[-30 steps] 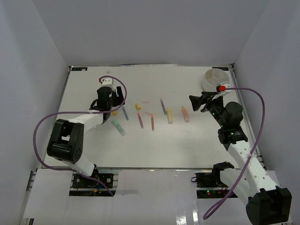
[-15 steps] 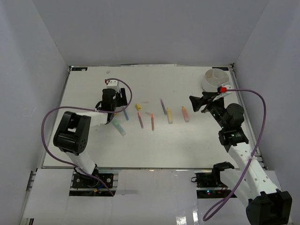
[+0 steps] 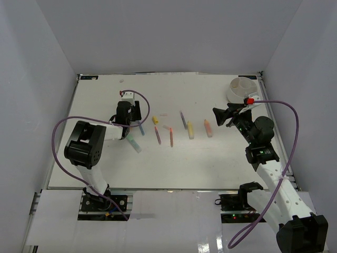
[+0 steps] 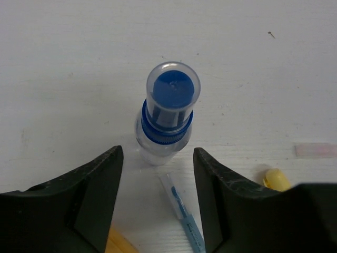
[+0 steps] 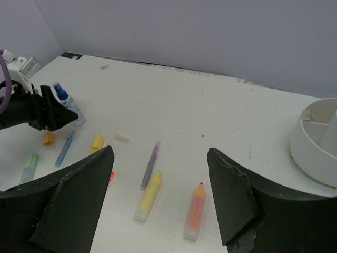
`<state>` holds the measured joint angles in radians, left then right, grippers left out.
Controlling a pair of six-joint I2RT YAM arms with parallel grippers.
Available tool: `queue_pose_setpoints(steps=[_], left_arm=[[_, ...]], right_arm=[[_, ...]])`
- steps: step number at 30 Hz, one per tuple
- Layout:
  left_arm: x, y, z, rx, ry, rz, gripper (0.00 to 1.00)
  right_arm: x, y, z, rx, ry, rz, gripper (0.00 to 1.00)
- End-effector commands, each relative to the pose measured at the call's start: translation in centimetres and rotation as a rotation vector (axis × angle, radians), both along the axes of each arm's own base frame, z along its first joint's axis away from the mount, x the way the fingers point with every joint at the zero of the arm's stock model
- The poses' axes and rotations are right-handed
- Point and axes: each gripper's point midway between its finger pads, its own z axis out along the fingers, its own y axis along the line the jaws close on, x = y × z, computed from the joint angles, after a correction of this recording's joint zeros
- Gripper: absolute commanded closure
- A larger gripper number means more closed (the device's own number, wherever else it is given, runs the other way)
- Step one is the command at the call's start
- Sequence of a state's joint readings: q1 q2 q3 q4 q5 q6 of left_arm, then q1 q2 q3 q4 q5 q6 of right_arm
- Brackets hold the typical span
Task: Sort the stationery into containers
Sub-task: Pick up the stationery from the center of the board.
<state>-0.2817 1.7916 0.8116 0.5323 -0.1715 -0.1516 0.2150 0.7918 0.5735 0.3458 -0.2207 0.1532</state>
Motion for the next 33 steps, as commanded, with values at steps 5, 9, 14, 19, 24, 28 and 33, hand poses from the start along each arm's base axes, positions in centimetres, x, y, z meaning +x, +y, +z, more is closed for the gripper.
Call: queue_pose_setpoints(steps=[5,9,14,19,24,28,33], left_arm=[[0.9,-0.5,2.1,0.002,-0.072,-0.025,0.50],[0.7,-0.8,2.6,0.016,-0.094,-0.055,0.56],[0.9,-0.8,2.8,0.025,-0.106,-0.064,0.63],[0.6,-0.9,3.0,0.027,-0.115,-0.073,0.68],[-0.1,-1.1,5.0,0.031,-0.185,-0.113,0.74],[-0.7,-1.7,7.1,0.028,-0.236,-0.163,0.75],[-1.5,-2.2,8.7,0.008,-0.289,-0.203,0.76]], right_arm=[[-0.2,0.1,0.9,-0.006,-0.045,0.011,0.22],[-0.1,0.1,0.8,-0.012,-0.043,0.010,0.22],[-0.1,0.1,1.0,-0.022,-0.047,0.010,0.22],[-0.1,0.1,1.0,-0.026,-0.046,0.012,0.22],[-0.3,0.7,1.0,-0.031,-0.045,0.050,0.21],[-0.6,1.3,1.0,-0.043,-0.049,0.086,0.21],[-0.8,2.2,0.7,-0.060,-0.040,0.135,0.22]])
